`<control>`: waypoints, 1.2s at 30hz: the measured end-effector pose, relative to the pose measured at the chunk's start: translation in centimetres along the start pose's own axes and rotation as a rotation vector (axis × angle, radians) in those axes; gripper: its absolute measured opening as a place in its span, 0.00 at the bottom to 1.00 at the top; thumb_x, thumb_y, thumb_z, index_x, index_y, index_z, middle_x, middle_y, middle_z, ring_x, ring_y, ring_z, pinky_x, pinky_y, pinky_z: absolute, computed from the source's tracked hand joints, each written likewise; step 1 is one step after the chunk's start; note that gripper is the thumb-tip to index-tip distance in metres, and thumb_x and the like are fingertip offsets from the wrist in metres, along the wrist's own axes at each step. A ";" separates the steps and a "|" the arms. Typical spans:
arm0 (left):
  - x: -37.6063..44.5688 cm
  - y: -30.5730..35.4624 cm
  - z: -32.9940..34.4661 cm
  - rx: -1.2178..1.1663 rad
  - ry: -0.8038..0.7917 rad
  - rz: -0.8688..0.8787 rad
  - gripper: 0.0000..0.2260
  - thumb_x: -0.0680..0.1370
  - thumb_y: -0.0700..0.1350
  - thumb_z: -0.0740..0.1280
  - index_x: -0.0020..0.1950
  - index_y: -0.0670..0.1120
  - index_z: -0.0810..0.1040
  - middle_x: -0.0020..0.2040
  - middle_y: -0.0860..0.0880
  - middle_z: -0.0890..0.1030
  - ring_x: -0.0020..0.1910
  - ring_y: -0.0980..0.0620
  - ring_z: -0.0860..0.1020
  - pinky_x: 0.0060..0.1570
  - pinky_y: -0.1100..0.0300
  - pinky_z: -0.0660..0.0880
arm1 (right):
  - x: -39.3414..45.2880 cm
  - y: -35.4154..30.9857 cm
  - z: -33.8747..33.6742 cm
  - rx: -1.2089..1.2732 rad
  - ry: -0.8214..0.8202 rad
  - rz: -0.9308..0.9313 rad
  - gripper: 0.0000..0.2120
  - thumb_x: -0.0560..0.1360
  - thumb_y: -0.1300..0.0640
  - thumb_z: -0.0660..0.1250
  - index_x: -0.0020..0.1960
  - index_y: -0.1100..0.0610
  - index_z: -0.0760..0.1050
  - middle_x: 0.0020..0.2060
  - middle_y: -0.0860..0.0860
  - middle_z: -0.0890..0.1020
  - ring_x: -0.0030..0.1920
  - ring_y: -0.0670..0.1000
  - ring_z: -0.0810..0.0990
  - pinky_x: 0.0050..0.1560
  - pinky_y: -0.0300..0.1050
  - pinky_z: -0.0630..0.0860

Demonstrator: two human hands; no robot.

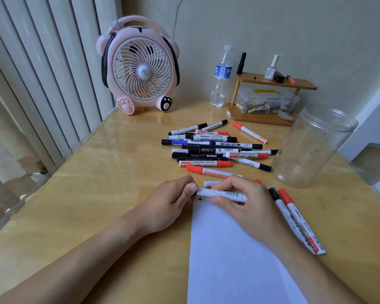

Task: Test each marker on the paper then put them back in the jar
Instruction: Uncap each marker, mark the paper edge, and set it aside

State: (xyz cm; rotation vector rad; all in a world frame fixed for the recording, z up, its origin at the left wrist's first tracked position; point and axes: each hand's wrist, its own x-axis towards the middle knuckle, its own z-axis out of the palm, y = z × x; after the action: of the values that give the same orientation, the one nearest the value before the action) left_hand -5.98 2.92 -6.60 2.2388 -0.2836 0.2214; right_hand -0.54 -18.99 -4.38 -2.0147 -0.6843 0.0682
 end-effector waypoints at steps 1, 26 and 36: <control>0.0 0.1 0.0 0.009 -0.005 0.007 0.14 0.85 0.56 0.52 0.45 0.55 0.72 0.36 0.58 0.75 0.36 0.54 0.72 0.38 0.61 0.67 | -0.1 0.0 0.0 0.002 -0.006 0.000 0.04 0.74 0.57 0.78 0.45 0.51 0.84 0.48 0.39 0.87 0.39 0.52 0.81 0.36 0.40 0.74; 0.3 0.1 0.1 0.266 -0.021 0.127 0.17 0.83 0.66 0.52 0.56 0.55 0.70 0.48 0.60 0.72 0.47 0.58 0.73 0.50 0.53 0.71 | -1.5 -0.6 -0.9 -0.305 -0.192 -0.063 0.09 0.76 0.53 0.70 0.40 0.50 0.72 0.38 0.46 0.74 0.39 0.47 0.73 0.36 0.38 0.67; -0.3 -0.6 -0.2 0.458 -0.077 0.014 0.37 0.67 0.79 0.66 0.68 0.61 0.61 0.64 0.63 0.62 0.70 0.60 0.58 0.72 0.56 0.53 | -0.9 0.3 -4.1 -0.572 0.033 0.295 0.09 0.76 0.52 0.68 0.50 0.49 0.68 0.35 0.46 0.77 0.38 0.54 0.78 0.34 0.54 0.80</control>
State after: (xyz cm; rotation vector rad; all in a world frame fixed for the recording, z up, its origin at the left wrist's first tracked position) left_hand -6.15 3.50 -7.00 2.7035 -0.3134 0.2247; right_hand 0.12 -22.79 -2.69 -2.6509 -0.4041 0.0120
